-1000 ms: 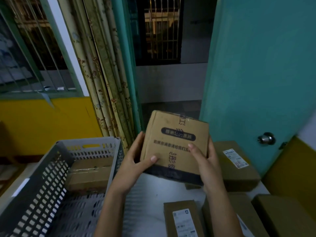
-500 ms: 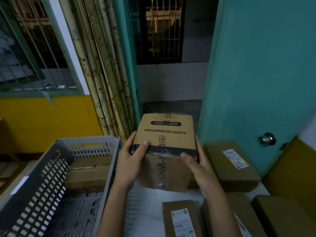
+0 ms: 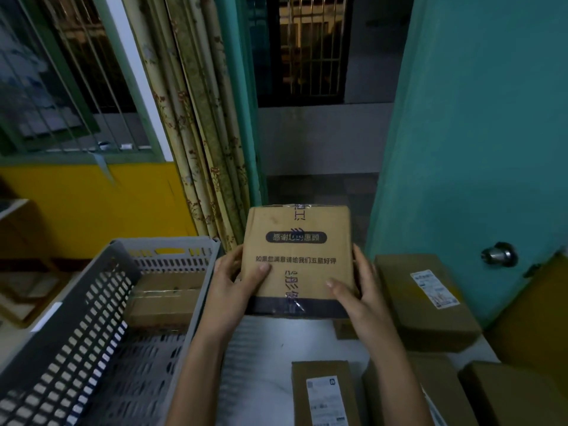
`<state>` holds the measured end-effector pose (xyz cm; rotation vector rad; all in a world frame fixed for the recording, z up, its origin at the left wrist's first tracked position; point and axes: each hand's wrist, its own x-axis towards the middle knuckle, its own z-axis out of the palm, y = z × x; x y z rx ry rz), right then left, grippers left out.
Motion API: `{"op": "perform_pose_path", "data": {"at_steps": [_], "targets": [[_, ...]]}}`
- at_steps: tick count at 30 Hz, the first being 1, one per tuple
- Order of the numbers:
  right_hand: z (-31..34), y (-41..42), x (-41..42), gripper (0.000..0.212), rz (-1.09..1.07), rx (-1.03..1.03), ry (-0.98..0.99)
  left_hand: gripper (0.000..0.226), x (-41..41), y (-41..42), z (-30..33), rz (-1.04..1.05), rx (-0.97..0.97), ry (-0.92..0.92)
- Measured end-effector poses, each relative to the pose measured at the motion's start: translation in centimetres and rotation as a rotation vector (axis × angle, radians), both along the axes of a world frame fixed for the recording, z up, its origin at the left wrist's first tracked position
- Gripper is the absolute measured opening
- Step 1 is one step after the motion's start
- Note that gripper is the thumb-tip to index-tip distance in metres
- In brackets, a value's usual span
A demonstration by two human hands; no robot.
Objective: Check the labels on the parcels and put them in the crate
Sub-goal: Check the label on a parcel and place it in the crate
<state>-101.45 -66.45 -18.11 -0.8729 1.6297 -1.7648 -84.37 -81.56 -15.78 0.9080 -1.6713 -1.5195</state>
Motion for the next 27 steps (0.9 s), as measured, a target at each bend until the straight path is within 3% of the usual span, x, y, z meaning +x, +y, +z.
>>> {"op": "perform_pose_path", "data": {"at_steps": [2,7,11,14,16,17,22,27], "targets": [[-0.8,0.1,-0.6,0.074,0.037,0.013,-0.028,0.055,0.0,0.2,-0.7,0.032,-0.014,0.025],[-3.0,0.0,-1.4,0.073,-0.029,0.03,-0.079,0.056,-0.2,1.3,-1.8,0.057,0.046,0.057],[-4.0,-0.5,-0.8,0.087,0.014,0.047,-0.176,0.083,-0.7,2.1,-1.4,0.106,-0.041,-0.111],[-4.1,-1.0,-0.5,0.082,-0.054,0.042,-0.202,0.061,-1.6,2.5,-1.0,0.155,0.018,-0.111],[-3.6,-1.5,-0.3,0.055,-0.094,0.067,-0.165,0.025,-2.1,2.5,-1.3,0.195,0.072,-0.13],[-3.5,-1.8,-0.2,0.045,-0.095,0.084,-0.145,0.018,-2.3,2.4,-1.4,0.207,0.088,-0.151],[-5.7,-4.6,-0.6,0.027,-0.064,0.132,-0.133,0.041,-2.6,-1.0,-4.6,0.244,0.074,-0.157],[-7.5,-7.1,-0.7,0.037,-0.029,0.217,-0.144,0.051,-2.6,-5.1,-8.8,0.226,0.071,-0.227]]}}
